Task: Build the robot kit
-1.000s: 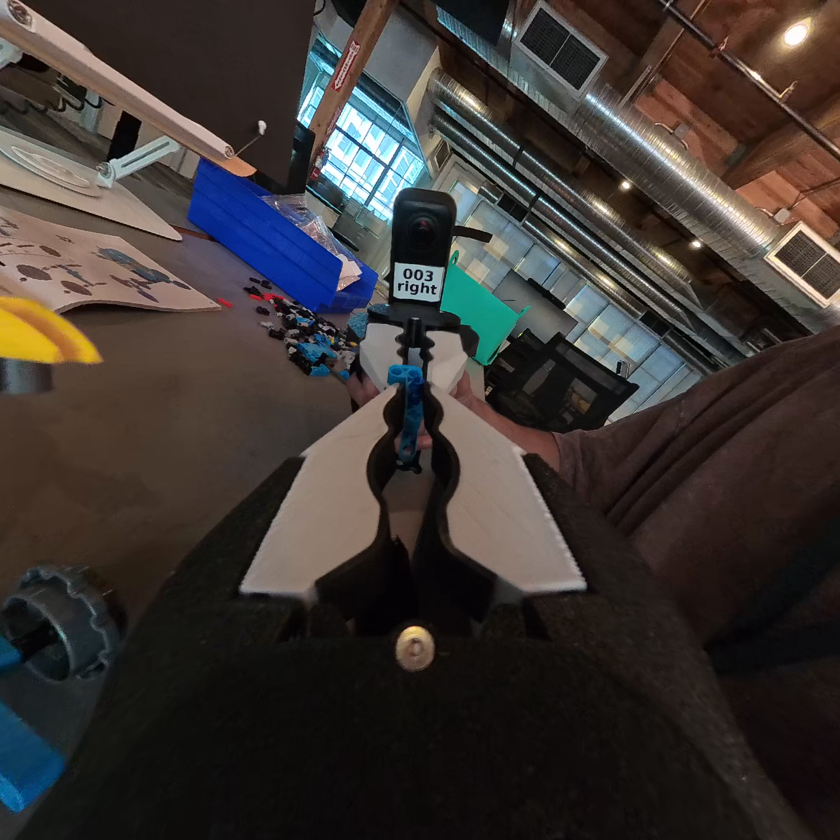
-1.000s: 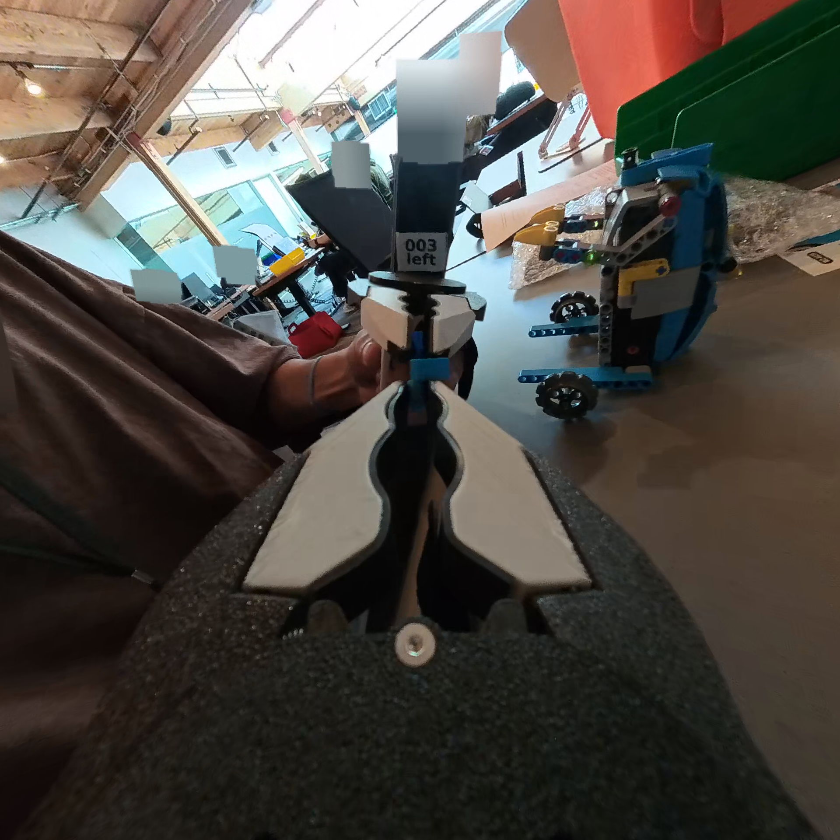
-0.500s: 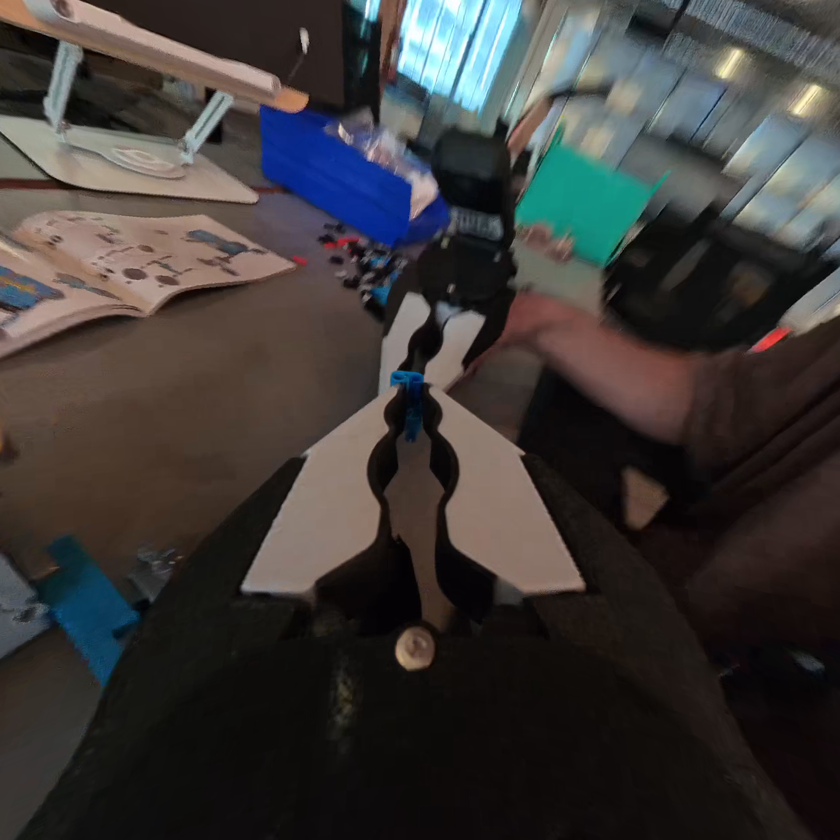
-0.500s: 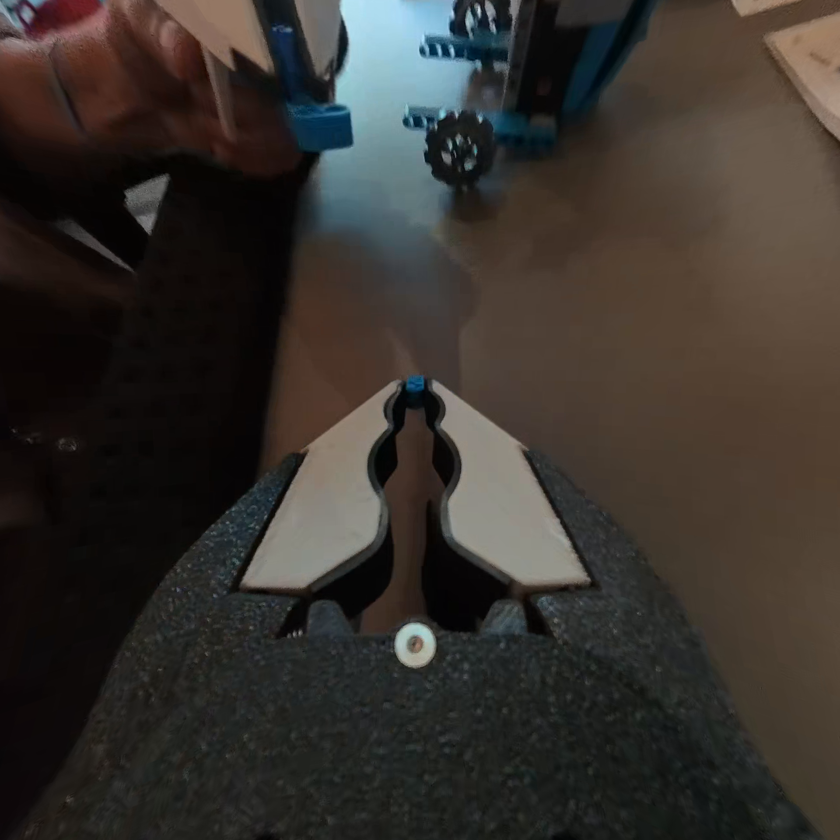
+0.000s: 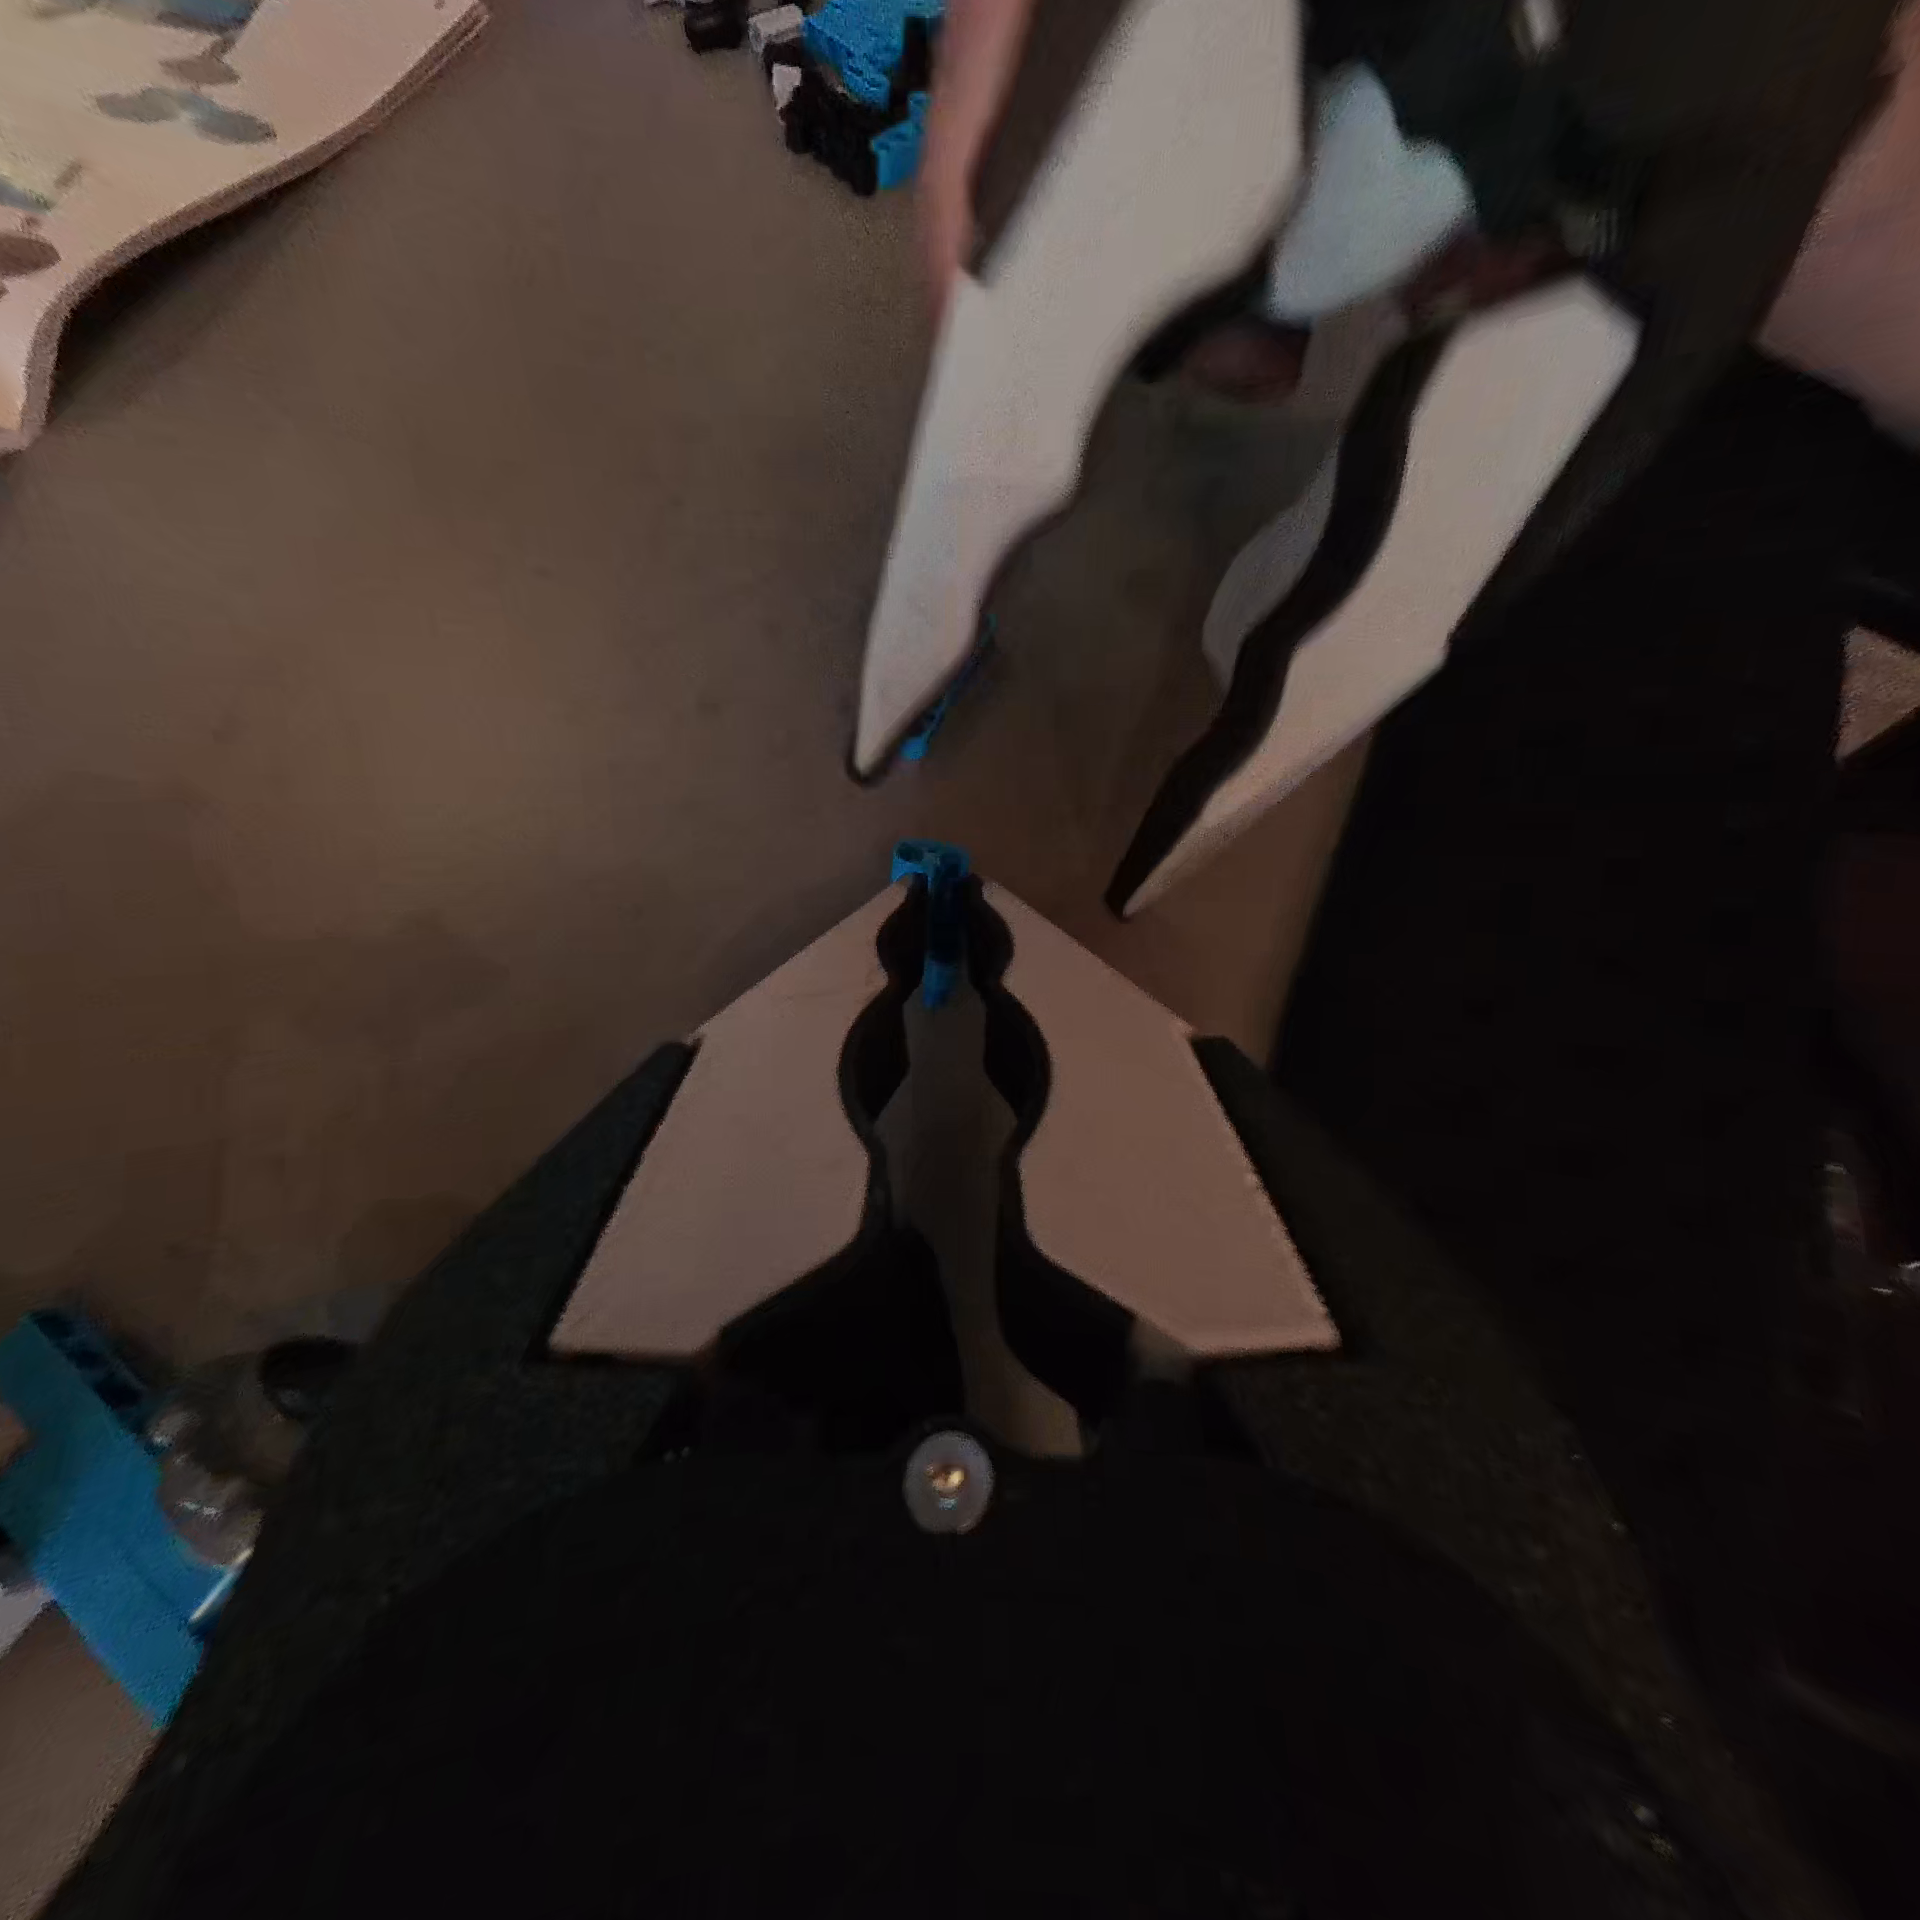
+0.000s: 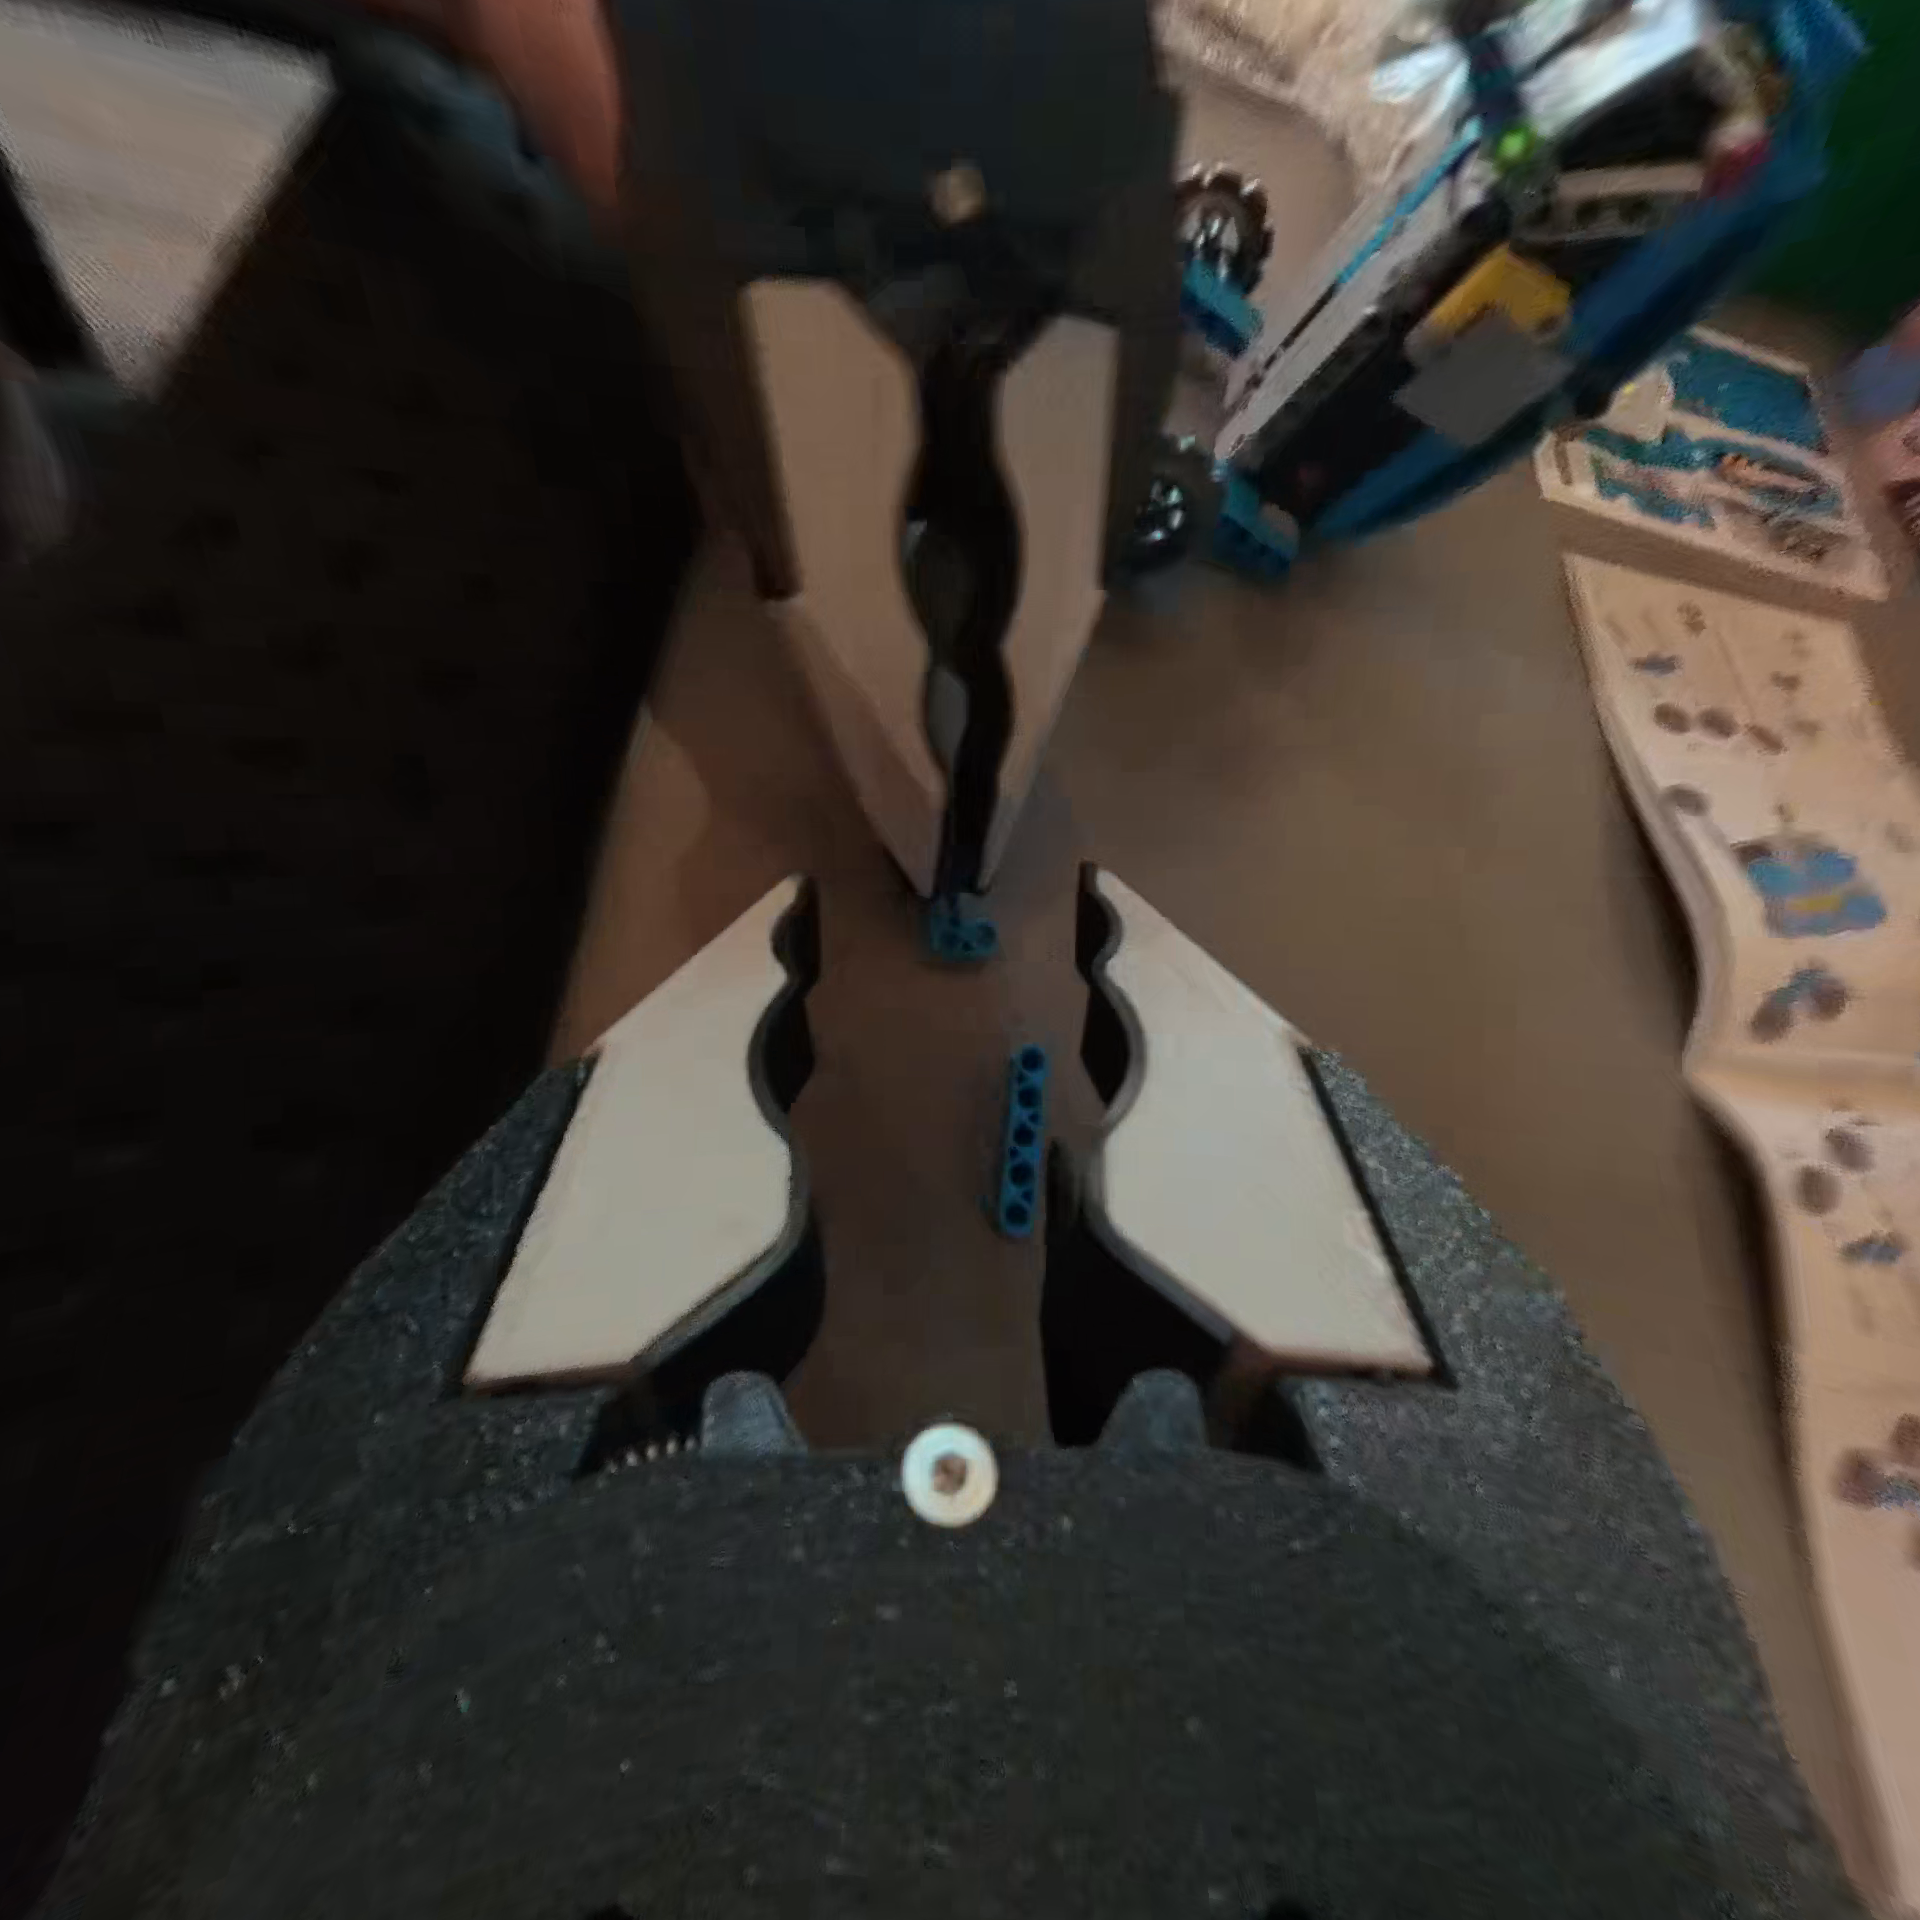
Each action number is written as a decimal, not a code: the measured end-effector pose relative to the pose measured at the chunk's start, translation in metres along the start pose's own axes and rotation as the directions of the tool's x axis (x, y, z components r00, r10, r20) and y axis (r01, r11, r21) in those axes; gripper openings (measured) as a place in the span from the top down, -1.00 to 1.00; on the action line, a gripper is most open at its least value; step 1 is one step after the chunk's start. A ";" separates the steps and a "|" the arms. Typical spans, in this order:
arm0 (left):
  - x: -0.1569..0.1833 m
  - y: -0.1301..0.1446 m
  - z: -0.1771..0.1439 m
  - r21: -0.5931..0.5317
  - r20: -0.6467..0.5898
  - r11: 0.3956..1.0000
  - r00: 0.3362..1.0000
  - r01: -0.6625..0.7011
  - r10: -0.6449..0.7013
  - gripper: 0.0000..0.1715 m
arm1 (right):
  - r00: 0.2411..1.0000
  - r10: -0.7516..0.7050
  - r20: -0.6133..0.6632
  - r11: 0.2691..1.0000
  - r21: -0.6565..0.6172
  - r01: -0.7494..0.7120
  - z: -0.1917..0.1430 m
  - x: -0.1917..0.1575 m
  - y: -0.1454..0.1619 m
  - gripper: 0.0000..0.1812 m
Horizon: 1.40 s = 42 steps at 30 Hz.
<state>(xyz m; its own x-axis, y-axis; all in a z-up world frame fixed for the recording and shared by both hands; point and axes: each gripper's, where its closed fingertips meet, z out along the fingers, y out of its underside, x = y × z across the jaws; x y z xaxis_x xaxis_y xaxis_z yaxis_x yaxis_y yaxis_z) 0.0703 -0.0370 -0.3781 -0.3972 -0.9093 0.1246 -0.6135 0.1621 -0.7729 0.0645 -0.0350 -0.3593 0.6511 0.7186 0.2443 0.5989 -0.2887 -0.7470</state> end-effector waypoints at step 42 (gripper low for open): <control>-0.001 -0.032 -0.044 0.158 -0.501 0.825 0.764 0.542 -0.407 0.97 | 0.908 -0.266 -0.325 0.961 -0.014 0.276 -0.001 0.023 -0.028 0.77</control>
<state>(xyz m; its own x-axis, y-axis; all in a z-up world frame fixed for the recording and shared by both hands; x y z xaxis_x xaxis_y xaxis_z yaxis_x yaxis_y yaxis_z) 0.0601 -0.0242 -0.3257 -0.3958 -0.5688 0.7210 -0.6141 -0.4198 -0.6683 0.0627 -0.0109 -0.3320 0.5833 0.5233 0.6212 0.7619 -0.0874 -0.6418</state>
